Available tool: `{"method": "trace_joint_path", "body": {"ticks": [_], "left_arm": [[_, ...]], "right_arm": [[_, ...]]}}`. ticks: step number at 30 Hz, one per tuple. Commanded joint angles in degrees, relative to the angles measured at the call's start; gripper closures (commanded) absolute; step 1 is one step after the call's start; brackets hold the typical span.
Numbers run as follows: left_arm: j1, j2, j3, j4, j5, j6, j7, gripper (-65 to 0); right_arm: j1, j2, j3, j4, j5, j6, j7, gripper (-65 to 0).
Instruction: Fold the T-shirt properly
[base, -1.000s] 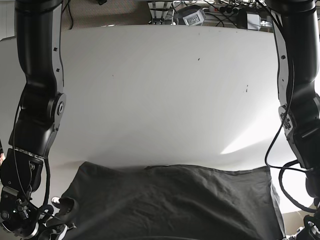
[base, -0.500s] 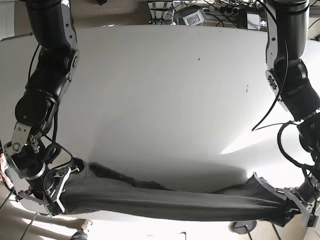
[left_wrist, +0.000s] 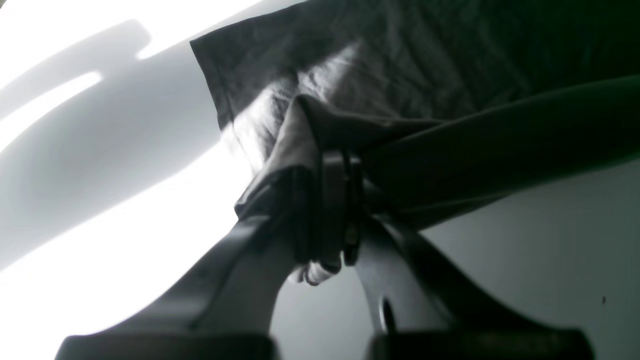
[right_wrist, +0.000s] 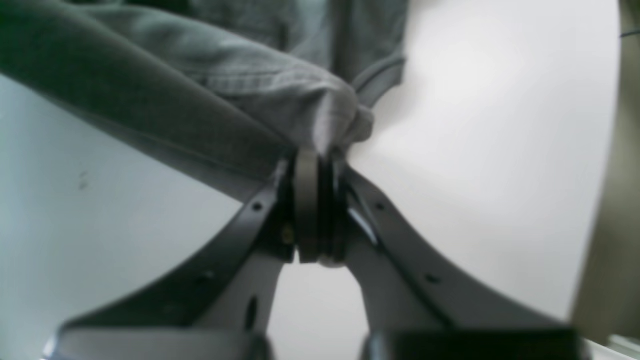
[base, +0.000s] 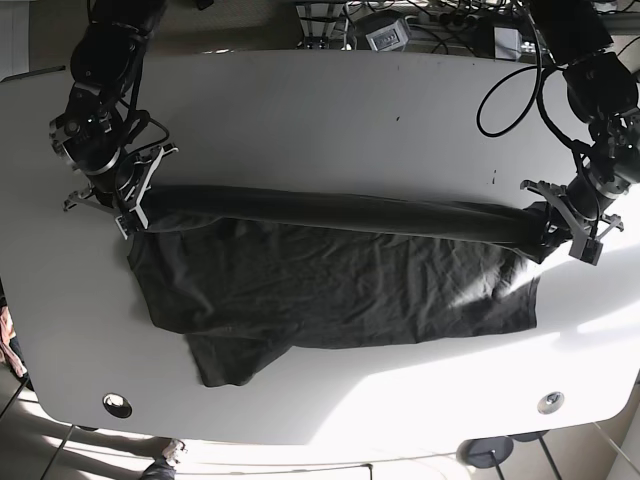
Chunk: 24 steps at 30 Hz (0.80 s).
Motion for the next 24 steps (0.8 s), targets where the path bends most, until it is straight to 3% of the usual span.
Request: {"method": "trace_joint_path", "body": {"ticks": [1,4,14,15,18,19,21,22,24], "left_arm": [[3.39,-1.41,-2.02,2.39,-0.29,0.22,-1.56,0.0],[7.26,-1.41,-4.4,2.3,-0.47,0.13,-1.65,0.0],[7.35,-0.35,-4.4,-3.85,0.06,0.22,-1.65,0.0],[7.35,-0.44,-4.4,-4.73,0.06,0.39,-1.65,-4.2],[7.0,-0.44,-4.57,-6.93,0.06,0.66,-1.65,-32.1],[7.26,-0.44,-4.66,-6.93,0.06,0.66,-1.65,-41.9],[7.26,-0.53,-5.36,-7.11,0.06,0.66,-1.65,-45.8],[7.35,-0.53,-6.42,-6.84,-0.03,0.57,-1.65,-45.8],[7.35,-0.53,-8.35,-6.67,-0.47,0.22,-1.65,-45.8]], "right_arm": [[-3.04,0.81,2.16,1.43,2.81,-0.34,0.97,-1.9],[-6.56,0.81,3.21,1.43,5.8,-0.34,1.05,-1.9],[-8.32,0.63,3.21,-0.68,5.8,-0.34,1.14,-2.2],[-8.4,0.63,3.21,-0.85,5.8,-0.34,1.14,-3.6],[-8.67,0.46,3.3,-1.12,5.8,-0.34,1.14,-26.2],[-8.84,0.46,3.3,-1.12,5.8,-0.34,1.14,-41.2],[-9.28,0.55,3.39,-0.68,5.88,-0.34,1.14,-57.2],[-9.9,0.63,3.57,0.29,6.41,-0.34,1.23,-61.2],[-10.34,0.37,7.08,1.52,10.37,-0.34,0.97,-62.0]]}}
